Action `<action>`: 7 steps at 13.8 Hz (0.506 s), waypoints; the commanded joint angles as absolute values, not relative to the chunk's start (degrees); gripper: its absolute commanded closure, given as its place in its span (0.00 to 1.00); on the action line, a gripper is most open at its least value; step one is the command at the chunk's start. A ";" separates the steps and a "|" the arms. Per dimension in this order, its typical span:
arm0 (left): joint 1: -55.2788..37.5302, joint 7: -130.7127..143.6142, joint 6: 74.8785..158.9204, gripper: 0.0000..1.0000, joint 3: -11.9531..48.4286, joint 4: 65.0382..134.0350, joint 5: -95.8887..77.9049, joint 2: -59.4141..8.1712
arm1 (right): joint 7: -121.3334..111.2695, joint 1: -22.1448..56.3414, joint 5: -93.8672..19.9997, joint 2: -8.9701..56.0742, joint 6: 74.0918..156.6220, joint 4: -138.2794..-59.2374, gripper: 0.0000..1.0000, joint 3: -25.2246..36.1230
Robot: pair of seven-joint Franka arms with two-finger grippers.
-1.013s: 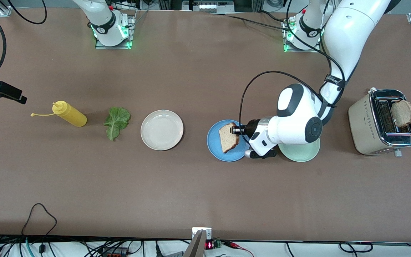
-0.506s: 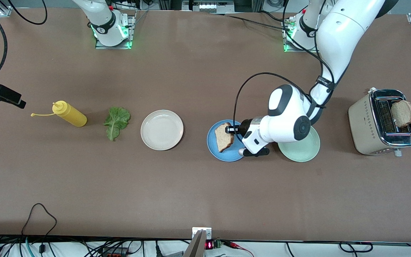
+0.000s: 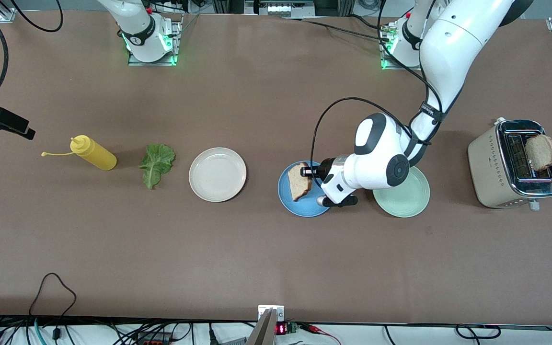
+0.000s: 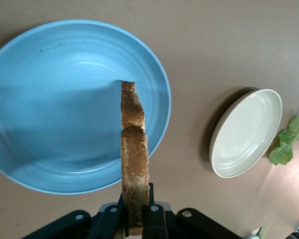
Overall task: Make sandwich in blue plate with both arms
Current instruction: 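Carry the bread slice to the blue plate and lower it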
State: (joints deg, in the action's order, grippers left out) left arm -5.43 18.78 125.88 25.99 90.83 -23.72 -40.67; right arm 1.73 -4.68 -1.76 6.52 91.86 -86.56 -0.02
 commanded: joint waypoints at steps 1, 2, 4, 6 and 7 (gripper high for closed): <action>-5.01 17.40 126.65 0.33 25.49 91.41 -24.08 -41.66 | 1.06 -4.75 -2.37 8.51 91.14 -86.57 0.00 -0.26; -5.01 17.40 128.22 0.17 25.40 92.62 -23.30 -41.92 | 1.05 -4.75 -2.46 9.74 91.23 -86.83 0.00 -0.35; -4.75 17.40 133.22 0.00 25.31 95.52 -21.63 -41.84 | 0.97 -4.40 -2.37 9.93 91.05 -88.67 0.00 -0.44; -3.87 17.40 133.51 0.00 25.22 95.63 -21.53 -41.66 | 2.01 -2.30 -2.20 11.33 89.92 -89.55 0.00 -0.53; -2.82 17.49 133.42 0.00 25.05 95.54 -21.45 -41.23 | 2.28 -1.94 -2.11 11.34 91.04 -92.17 0.00 -0.53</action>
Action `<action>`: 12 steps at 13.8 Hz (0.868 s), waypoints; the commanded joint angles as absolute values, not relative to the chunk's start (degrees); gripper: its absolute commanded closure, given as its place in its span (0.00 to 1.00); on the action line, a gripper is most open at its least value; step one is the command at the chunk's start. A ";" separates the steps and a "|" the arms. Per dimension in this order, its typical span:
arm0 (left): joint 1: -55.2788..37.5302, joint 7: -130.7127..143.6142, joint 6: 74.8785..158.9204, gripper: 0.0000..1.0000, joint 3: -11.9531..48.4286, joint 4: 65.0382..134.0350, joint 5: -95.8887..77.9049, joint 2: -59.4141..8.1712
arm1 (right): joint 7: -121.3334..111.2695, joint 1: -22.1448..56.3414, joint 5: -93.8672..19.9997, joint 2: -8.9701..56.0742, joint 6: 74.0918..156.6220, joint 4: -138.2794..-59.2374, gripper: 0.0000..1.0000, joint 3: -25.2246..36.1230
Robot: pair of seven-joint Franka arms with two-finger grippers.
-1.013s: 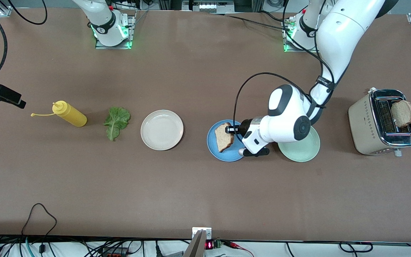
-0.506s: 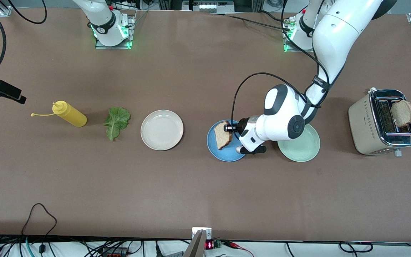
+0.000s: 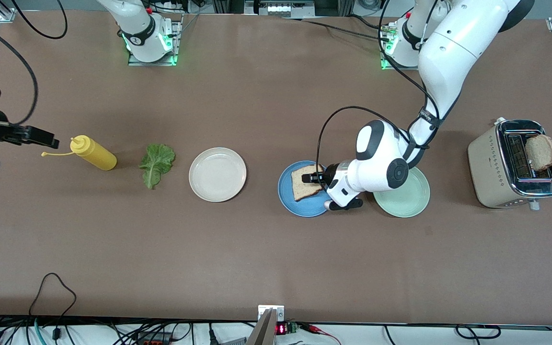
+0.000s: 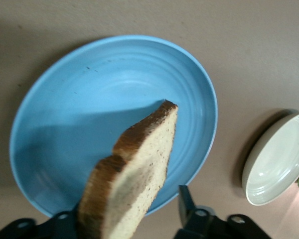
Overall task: Make sandwich in blue plate with both arms
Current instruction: 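Release the bread with the left gripper while the right gripper grasps lettuce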
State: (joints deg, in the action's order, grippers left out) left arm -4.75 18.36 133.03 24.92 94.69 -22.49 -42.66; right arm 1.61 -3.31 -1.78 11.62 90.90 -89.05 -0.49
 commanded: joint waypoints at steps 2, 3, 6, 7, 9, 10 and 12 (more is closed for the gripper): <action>-1.50 17.58 133.24 0.00 25.05 95.62 -21.27 -39.04 | 2.28 -0.97 -2.20 10.12 98.83 -98.84 0.00 -0.62; -1.15 17.84 133.16 0.00 25.05 95.62 -21.27 -37.63 | 2.29 -0.97 -2.20 9.50 102.71 -102.01 0.00 -0.96; 0.08 18.02 130.88 0.00 24.35 95.62 -21.18 -33.41 | 4.99 -0.97 -2.20 10.10 111.67 -108.17 0.00 -2.20; 0.17 18.02 129.74 0.00 23.39 95.62 -19.44 -31.48 | 6.23 -0.88 -2.20 10.54 117.36 -111.67 0.00 -2.28; 0.52 18.19 128.07 0.00 22.59 95.62 -15.57 -29.89 | 7.03 -0.88 -2.20 12.12 124.95 -115.65 0.00 -3.85; 1.05 18.19 126.84 0.00 22.15 95.54 -13.73 -29.45 | 9.82 -0.79 -2.20 13.17 127.24 -116.80 0.00 -4.74; 2.89 18.11 124.64 0.00 21.71 95.10 -9.25 -28.92 | 16.67 1.48 -1.76 16.33 130.41 -117.07 0.00 -5.54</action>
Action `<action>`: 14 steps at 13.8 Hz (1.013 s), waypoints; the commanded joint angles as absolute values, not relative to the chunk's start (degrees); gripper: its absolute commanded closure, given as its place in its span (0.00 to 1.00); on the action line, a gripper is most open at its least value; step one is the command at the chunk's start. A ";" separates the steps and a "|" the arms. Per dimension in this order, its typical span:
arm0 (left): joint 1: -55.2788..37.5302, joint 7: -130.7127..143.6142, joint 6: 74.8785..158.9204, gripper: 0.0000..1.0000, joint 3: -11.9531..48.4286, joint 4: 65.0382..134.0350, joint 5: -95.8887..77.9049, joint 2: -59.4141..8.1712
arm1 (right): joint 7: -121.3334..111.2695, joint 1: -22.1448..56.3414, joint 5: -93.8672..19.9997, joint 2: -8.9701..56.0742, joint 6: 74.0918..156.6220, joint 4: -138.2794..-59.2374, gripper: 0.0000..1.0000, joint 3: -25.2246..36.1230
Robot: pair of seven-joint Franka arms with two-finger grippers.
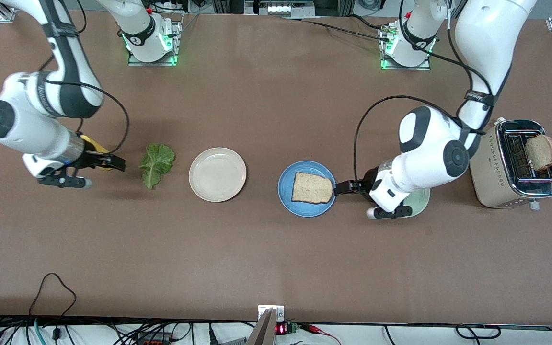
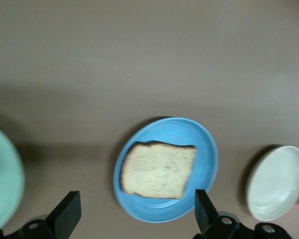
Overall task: Make sandwich in blue plate with both arms
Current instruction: 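Release the bread with the left gripper while the right gripper grasps lettuce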
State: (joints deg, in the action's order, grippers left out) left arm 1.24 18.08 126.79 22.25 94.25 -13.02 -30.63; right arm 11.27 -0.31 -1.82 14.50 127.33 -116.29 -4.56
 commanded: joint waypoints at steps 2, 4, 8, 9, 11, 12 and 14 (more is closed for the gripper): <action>4.04 18.11 123.49 0.00 21.53 94.83 -4.77 -28.48 | 18.89 2.90 -1.50 20.36 134.45 -117.07 0.00 -5.54; 4.13 18.02 122.17 0.00 18.92 94.92 -1.07 -26.30 | 18.90 3.07 -1.41 24.68 139.81 -117.07 0.00 -5.54; 5.19 12.33 119.09 0.00 11.19 94.75 -0.61 -20.67 | 18.90 3.78 -1.05 27.94 142.21 -117.07 0.00 -5.45; 5.19 9.52 119.09 0.00 8.81 94.75 -0.62 -19.18 | 18.90 3.78 -1.05 28.38 142.29 -116.98 0.00 -5.45; 5.36 5.47 118.83 0.00 5.72 94.57 -0.62 -16.80 | 18.81 3.60 -0.88 28.48 142.29 -116.98 0.00 -5.45; 5.10 3.36 117.70 0.00 3.97 94.57 -0.62 -15.48 | 18.81 3.34 -0.10 28.48 142.29 -116.98 0.14 -5.36; 4.05 2.81 113.83 0.00 2.11 94.48 -0.71 -12.41 | 18.81 3.25 0.09 28.65 142.21 -116.98 0.56 -5.36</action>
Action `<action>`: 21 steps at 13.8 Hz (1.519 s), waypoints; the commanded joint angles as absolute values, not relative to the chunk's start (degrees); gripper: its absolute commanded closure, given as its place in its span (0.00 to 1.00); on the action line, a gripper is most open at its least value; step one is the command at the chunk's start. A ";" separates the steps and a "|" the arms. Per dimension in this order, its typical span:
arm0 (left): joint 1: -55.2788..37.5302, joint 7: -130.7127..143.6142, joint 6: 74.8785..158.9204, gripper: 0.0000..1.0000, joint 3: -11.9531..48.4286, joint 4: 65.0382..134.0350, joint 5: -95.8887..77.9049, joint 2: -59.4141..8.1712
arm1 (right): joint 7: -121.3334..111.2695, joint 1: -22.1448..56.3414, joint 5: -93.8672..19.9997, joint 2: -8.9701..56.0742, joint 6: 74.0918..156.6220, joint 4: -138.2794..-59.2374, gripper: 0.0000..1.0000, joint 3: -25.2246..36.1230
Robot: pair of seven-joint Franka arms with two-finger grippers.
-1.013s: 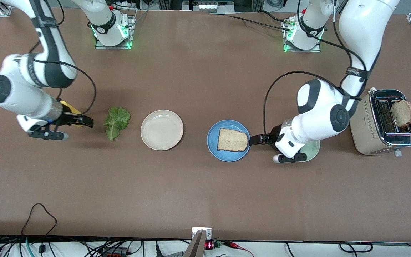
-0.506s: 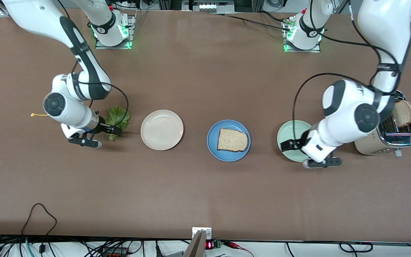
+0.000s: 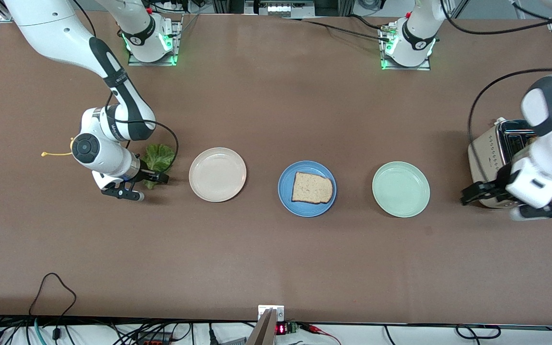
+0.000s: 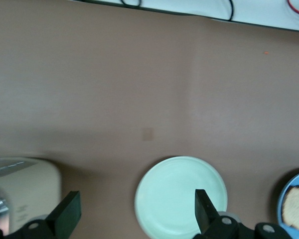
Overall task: Make sandwich in blue plate with both arms
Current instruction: 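Release the bread with the left gripper while the right gripper grasps lettuce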
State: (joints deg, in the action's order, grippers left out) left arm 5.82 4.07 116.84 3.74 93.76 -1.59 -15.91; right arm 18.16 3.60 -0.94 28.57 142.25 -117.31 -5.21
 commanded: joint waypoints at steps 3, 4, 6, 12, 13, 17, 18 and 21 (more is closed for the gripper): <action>3.96 2.29 105.68 0.00 2.11 94.48 1.21 -6.61 | 18.81 3.34 0.17 29.18 142.21 -117.07 0.87 -5.10; 3.96 2.11 102.25 0.00 2.20 94.40 1.93 -4.85 | 18.63 3.34 0.18 29.27 142.12 -117.07 0.97 -5.10; 4.65 2.28 99.94 0.00 2.81 95.00 1.76 -2.65 | 18.11 3.34 0.18 29.09 141.94 -117.07 1.00 -5.01; 6.06 2.11 100.83 0.00 3.08 102.74 -2.37 4.39 | 18.98 3.16 0.00 19.80 131.34 -116.54 1.00 -5.01; 6.06 2.11 100.20 0.00 3.16 102.48 -2.29 4.31 | 23.16 3.51 -0.26 16.99 126.70 -116.28 1.00 -5.27; 6.06 2.29 98.09 0.00 3.16 102.39 -2.37 4.31 | 45.46 5.35 -0.88 15.02 124.89 -113.57 1.00 -12.37; 6.06 2.20 97.74 0.00 3.25 102.22 -2.29 4.13 | 51.10 7.19 -1.14 15.73 125.33 -112.42 1.00 -12.74; 6.06 2.03 96.52 0.00 3.08 99.77 -2.29 4.13 | 65.53 13.86 -6.31 21.07 125.68 -105.15 1.00 -12.66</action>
